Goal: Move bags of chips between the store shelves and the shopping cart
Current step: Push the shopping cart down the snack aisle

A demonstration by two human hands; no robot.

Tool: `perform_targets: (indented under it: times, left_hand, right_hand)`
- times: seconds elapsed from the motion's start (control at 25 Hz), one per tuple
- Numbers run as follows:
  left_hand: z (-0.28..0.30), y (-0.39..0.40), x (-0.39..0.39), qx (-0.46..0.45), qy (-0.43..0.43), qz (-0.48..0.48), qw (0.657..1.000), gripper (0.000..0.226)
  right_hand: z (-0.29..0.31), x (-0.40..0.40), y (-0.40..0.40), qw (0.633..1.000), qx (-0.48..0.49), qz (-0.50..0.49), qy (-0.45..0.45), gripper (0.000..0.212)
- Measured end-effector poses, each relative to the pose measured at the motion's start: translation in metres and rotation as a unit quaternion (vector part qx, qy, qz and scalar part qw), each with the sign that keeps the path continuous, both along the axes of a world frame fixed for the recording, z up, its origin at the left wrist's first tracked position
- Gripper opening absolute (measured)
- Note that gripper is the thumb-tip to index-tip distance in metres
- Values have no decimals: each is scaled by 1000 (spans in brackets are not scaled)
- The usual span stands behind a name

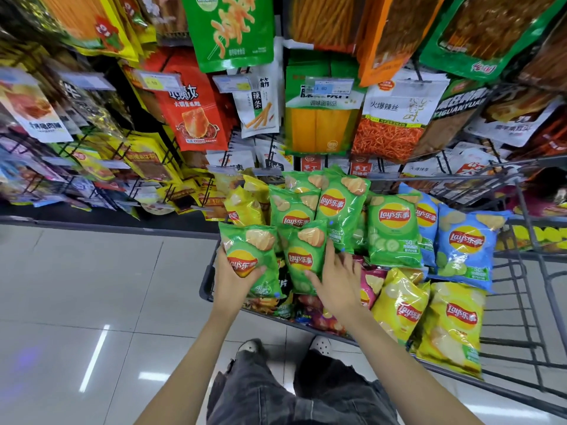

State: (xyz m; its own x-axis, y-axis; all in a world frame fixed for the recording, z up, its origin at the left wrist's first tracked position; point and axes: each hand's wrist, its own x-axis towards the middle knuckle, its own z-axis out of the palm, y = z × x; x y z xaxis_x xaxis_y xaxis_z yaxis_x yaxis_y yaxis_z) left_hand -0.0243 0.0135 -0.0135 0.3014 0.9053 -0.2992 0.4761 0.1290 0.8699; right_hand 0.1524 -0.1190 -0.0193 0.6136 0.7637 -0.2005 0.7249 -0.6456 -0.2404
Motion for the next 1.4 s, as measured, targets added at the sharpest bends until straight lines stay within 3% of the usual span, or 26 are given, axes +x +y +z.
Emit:
perform_targets:
  times: [0.16, 0.32, 0.52, 0.8, 0.96, 1.2, 1.4]
  left_hand:
    - [-3, 31, -14, -1, 31, -55, 998, 94]
    - [2, 64, -18, 23, 40, -121, 992, 100]
    - [13, 99, -7, 65, 37, -213, 974, 89]
    - [24, 104, 30, 81, 7, -316, 945, 96]
    - [40, 75, 59, 53, -46, -375, 924, 90]
    - [70, -11, 109, 67, -77, -474, 875, 108]
    - [93, -120, 140, 72, -120, -537, 832, 101]
  right_hand:
    - [-6, -12, 21, 997, -22, -71, -4, 98]
    - [0, -18, 38, 993, -15, -118, 0, 91]
    - [3, -37, 39, 970, 116, -207, 53, 91]
    - [26, -62, 5, 895, 268, -348, 78, 94]
    - [49, -69, -37, 848, 325, -416, 45, 85]
    - [81, -74, -127, 778, 359, -516, -2, 84]
    - [100, -88, -226, 727, 373, -575, -35, 73]
